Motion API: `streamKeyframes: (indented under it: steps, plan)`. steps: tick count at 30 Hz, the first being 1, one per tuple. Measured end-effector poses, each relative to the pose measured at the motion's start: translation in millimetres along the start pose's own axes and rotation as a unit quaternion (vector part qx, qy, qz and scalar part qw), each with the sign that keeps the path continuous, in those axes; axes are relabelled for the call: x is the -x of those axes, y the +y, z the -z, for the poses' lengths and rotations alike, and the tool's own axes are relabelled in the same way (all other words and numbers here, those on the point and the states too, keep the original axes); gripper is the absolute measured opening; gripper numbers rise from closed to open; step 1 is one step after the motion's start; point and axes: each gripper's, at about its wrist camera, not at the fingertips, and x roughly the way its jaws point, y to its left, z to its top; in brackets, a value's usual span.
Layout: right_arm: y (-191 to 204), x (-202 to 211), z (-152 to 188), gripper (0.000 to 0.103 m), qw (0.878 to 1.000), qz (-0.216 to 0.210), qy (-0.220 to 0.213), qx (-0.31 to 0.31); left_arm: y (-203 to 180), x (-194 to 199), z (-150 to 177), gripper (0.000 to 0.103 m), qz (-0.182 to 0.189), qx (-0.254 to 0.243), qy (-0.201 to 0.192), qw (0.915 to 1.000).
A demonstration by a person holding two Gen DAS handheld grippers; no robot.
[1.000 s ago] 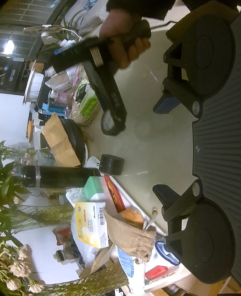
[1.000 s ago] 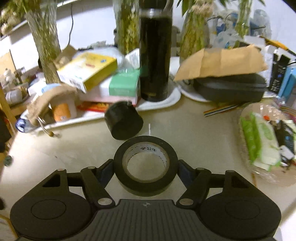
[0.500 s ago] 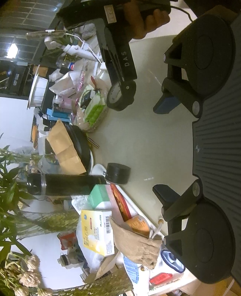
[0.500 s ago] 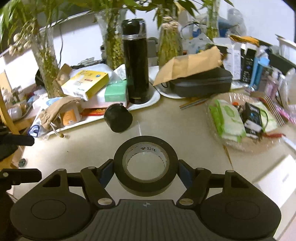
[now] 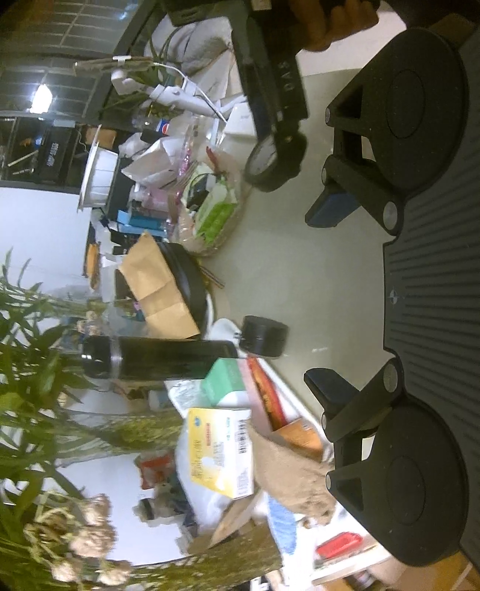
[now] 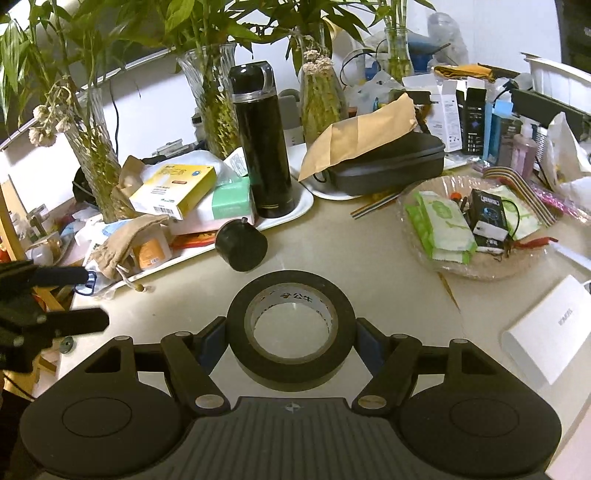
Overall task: Organize rigid objects
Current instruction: 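Grasp the black cylinder with the left tool while the right tool holds the tape roll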
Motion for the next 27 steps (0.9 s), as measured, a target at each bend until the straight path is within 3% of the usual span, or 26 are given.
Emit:
streamKeyframes:
  steps: [12, 27]
  plan:
    - [-0.3, 26.6, 12.3, 0.075, 1.000, 0.025, -0.014, -0.006, 12.8, -36.3, -29.1, 0.083, -0.001, -0.011, -0.016, 0.9998]
    - [-4.3, 29.9, 13.7, 0.075, 0.999, 0.036, -0.023, -0.010, 23.0, -93.7, -36.6, 0.083, -0.015, -0.039, 0.007, 0.9991]
